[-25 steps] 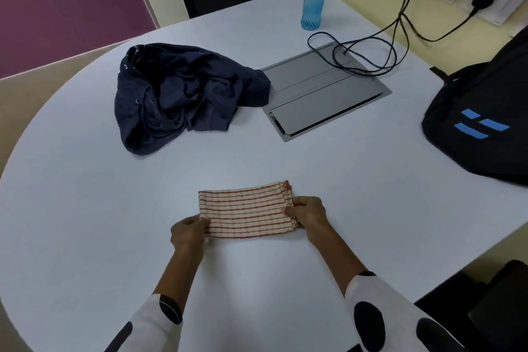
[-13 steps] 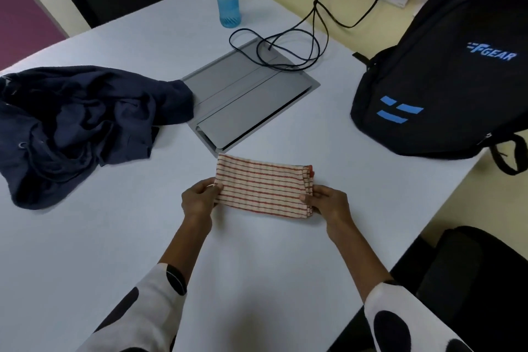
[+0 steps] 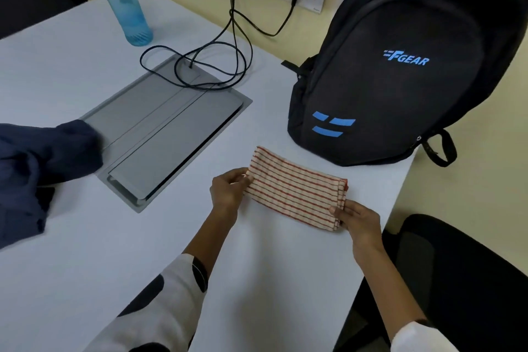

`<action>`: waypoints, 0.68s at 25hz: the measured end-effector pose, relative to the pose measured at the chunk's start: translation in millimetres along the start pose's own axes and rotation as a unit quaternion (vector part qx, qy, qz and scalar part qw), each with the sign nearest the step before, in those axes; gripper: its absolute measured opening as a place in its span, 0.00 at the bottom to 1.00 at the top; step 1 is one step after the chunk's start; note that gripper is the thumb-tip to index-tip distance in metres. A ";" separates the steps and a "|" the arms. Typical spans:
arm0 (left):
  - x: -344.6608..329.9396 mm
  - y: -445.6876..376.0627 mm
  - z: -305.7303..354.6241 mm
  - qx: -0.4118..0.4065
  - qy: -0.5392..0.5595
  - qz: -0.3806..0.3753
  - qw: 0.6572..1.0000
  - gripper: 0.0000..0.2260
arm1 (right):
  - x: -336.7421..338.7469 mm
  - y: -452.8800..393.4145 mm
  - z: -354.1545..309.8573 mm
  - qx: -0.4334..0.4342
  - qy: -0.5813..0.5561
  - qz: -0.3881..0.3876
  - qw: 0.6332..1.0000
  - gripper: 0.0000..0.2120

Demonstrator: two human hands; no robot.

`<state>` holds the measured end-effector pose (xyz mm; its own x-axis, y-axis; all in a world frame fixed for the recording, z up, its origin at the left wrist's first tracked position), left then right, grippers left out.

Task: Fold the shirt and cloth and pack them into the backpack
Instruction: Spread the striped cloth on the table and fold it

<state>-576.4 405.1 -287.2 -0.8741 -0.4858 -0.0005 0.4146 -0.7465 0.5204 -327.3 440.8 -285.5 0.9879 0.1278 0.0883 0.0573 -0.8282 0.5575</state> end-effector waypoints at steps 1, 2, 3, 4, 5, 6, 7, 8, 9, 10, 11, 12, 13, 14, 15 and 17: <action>-8.3 -4.6 0.2 0.001 -0.014 -0.005 1.000 0.09 | 5.0 -2.7 0.9 -0.002 0.001 0.012 1.000 0.11; -15.8 -8.9 -0.4 0.001 -0.029 -0.009 1.000 0.08 | 9.4 -5.1 2.8 -0.003 -0.003 0.020 1.000 0.12; -21.3 -11.6 -1.5 0.003 -0.045 -0.010 0.999 0.08 | 12.8 -6.6 5.7 -0.002 -0.005 0.026 1.000 0.12; -25.3 -14.6 -3.0 0.006 -0.062 -0.010 0.998 0.09 | 15.4 -7.5 8.0 -0.002 -0.008 0.031 0.999 0.12; -26.7 -16.3 -4.9 0.007 -0.080 -0.007 0.997 0.09 | 17.3 -8.1 10.8 -0.001 -0.008 0.035 0.999 0.11; -26.4 -17.6 -6.6 0.005 -0.096 -0.004 0.995 0.09 | 18.2 -8.1 13.0 0.000 -0.007 0.037 0.999 0.11; -26.0 -18.6 -7.8 -0.001 -0.112 -0.002 0.994 0.10 | 18.9 -8.8 15.0 0.005 0.003 0.041 0.999 0.11; -26.2 -19.2 -8.0 -0.011 -0.135 -0.002 0.991 0.10 | 18.7 -8.5 16.0 0.009 0.015 0.046 0.999 0.11; -27.0 -18.6 -7.5 -0.025 -0.177 -0.002 0.984 0.11 | 17.8 -8.0 17.1 0.017 0.038 0.056 0.998 0.12; -28.9 -17.3 -7.5 -0.045 -0.239 0.003 0.970 0.13 | 15.4 -6.0 17.2 0.030 0.075 0.070 0.994 0.14; -30.4 -15.0 -8.2 -0.075 -0.311 0.011 0.947 0.15 | 12.8 -3.4 17.8 0.055 0.140 0.093 0.984 0.18; -32.0 -11.9 -9.0 -0.116 -0.377 0.018 0.919 0.17 | 9.5 -0.6 18.9 0.098 0.222 0.116 0.963 0.23; -33.7 -8.1 -10.4 -0.164 -0.428 0.013 0.889 0.18 | 5.1 2.1 20.7 0.156 0.310 0.132 0.928 0.25; -35.7 -5.0 -13.0 -0.211 -0.469 -0.012 0.858 0.19 | -0.8 2.4 23.3 0.216 0.389 0.135 0.885 0.26; -37.9 -2.7 -16.6 -0.242 -0.510 -0.054 0.823 0.20 | -7.7 1.3 25.4 0.265 0.455 0.124 0.841 0.25; -40.5 -2.6 -26.3 -0.247 -0.581 -0.138 0.763 0.24 | -21.4 -7.4 30.2 0.310 0.567 0.068 0.760 0.23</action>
<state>-535.5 414.8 -311.0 -0.4613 0.2383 0.8546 -0.0323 -0.9671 0.2522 -344.5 427.8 -316.4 0.2509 0.1143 0.9612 0.3698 -0.9290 0.0140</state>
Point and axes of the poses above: each hand's wrist, its own y-axis away from the middle knuckle, its own x-axis out of the back of the hand, z = x × y, the point moved 1 cm from there along -y, towards the middle knuckle, and after that the axes turned 11 degrees about -z, right-handed, at the moved point
